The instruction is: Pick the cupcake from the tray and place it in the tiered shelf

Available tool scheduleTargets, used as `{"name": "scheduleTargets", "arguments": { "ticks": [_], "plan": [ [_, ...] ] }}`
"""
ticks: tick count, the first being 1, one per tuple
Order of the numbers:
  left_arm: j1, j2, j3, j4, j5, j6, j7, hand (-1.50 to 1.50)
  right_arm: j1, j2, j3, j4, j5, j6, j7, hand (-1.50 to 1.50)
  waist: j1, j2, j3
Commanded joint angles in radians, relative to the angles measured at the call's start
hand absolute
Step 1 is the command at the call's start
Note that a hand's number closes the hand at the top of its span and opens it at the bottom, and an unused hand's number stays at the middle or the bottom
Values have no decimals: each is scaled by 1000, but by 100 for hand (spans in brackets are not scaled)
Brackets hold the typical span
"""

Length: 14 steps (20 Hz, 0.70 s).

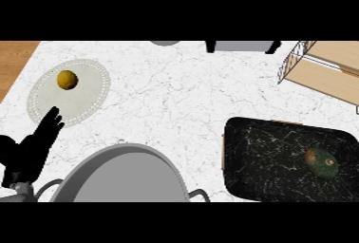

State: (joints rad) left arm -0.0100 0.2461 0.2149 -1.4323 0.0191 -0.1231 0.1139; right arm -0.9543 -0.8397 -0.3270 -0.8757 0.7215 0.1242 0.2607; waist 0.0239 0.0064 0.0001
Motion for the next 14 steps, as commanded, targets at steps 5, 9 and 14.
{"name": "scheduleTargets", "arguments": {
  "ticks": [5,9,14],
  "plan": [
    [16,-3,0,13,-10,-10,-42,0,-64,3,-57,280,37,-190,-25,-150,5,3,0],
    [13,-10,-5,-28,-9,1,-5,0,-75,-43,9,395,101,-157,-147,-150,12,6,1],
    [-12,19,20,-6,12,-22,32,0,-130,-68,-63,473,47,-209,-241,-150,10,5,1]
  ]
}}
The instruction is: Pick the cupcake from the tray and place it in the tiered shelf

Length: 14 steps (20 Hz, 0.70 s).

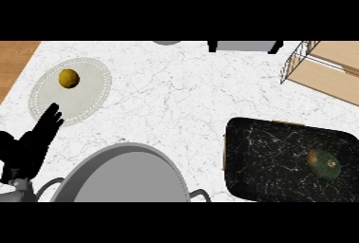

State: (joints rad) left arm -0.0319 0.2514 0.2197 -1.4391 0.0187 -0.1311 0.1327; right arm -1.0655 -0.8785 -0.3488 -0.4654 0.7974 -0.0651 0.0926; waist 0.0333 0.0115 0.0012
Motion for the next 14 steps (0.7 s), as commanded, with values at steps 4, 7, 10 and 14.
{"name": "scheduleTargets", "arguments": {
  "ticks": [4,7,10,14],
  "plan": [
    [-19,-25,-8,-6,-10,28,20,0,-15,31,-82,70,-87,-42,-103,-150,-11,-4,0],
    [-14,2,23,68,-7,7,-42,0,-88,-17,-136,93,-142,39,-45,-150,-15,-5,-1],
    [-7,21,18,-2,10,-18,18,0,-78,-24,-182,108,-195,57,-58,-150,-15,-7,0],
    [26,-12,10,-6,-6,7,-13,0,-95,-105,-253,121,-274,143,-64,-150,-18,-7,0]
  ]
}}
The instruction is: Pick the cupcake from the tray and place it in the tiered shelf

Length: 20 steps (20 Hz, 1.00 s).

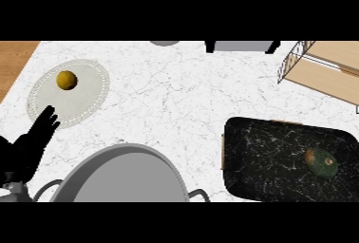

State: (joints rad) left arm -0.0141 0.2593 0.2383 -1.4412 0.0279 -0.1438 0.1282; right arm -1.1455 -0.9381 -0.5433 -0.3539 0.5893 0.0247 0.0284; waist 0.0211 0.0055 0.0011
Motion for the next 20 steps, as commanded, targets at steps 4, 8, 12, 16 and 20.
{"name": "scheduleTargets", "arguments": {
  "ticks": [4,8,12,16,20],
  "plan": [
    [18,-19,6,9,-1,12,-13,0,44,-126,-129,-33,-153,129,-55,-150,-25,-7,-1],
    [18,-30,-1,50,-37,30,-89,0,34,-218,-176,-36,-207,189,6,-150,-23,-5,-1],
    [28,-42,-15,14,-49,51,-38,0,116,-379,-223,-36,-233,252,49,-150,-40,-9,0],
    [53,4,36,1,6,-1,-39,0,260,-533,-280,21,-269,407,8,-150,-53,-13,1],
    [62,-21,22,7,-17,29,-38,0,383,-672,-346,121,-298,536,-78,-150,-63,-11,3]
  ]
}}
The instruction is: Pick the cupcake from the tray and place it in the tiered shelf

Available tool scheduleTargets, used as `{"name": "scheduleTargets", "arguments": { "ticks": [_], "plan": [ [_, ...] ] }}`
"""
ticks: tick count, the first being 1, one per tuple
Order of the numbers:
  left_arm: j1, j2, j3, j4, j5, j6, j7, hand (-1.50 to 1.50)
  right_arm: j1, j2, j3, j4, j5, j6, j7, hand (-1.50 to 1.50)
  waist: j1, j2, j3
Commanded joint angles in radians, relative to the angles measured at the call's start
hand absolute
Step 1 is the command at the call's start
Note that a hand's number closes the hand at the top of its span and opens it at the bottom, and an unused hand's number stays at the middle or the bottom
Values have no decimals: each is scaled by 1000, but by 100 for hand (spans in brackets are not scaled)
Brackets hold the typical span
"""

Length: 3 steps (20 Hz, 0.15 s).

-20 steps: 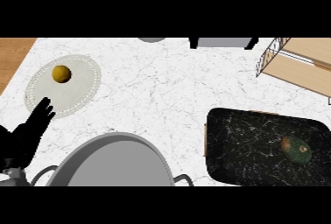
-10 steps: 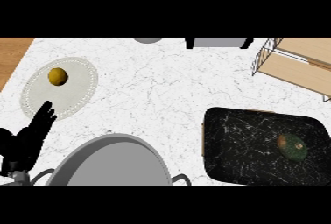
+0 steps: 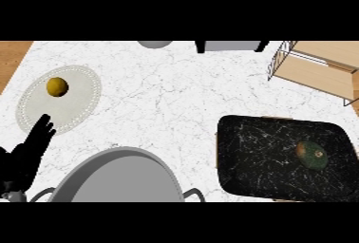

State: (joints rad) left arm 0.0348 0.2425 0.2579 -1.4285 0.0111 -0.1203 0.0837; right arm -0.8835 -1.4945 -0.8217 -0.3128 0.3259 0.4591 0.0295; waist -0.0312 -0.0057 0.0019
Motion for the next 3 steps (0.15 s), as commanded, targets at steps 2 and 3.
{"name": "scheduleTargets", "arguments": {
  "ticks": [2,3],
  "plan": [
    [6,10,29,41,20,-17,-40,0,158,-185,-82,117,-38,152,-92,-150,-10,2,2],
    [35,12,19,-33,34,-29,21,0,193,-214,-103,136,-50,171,-115,-150,-7,-3,3]
  ]
}}
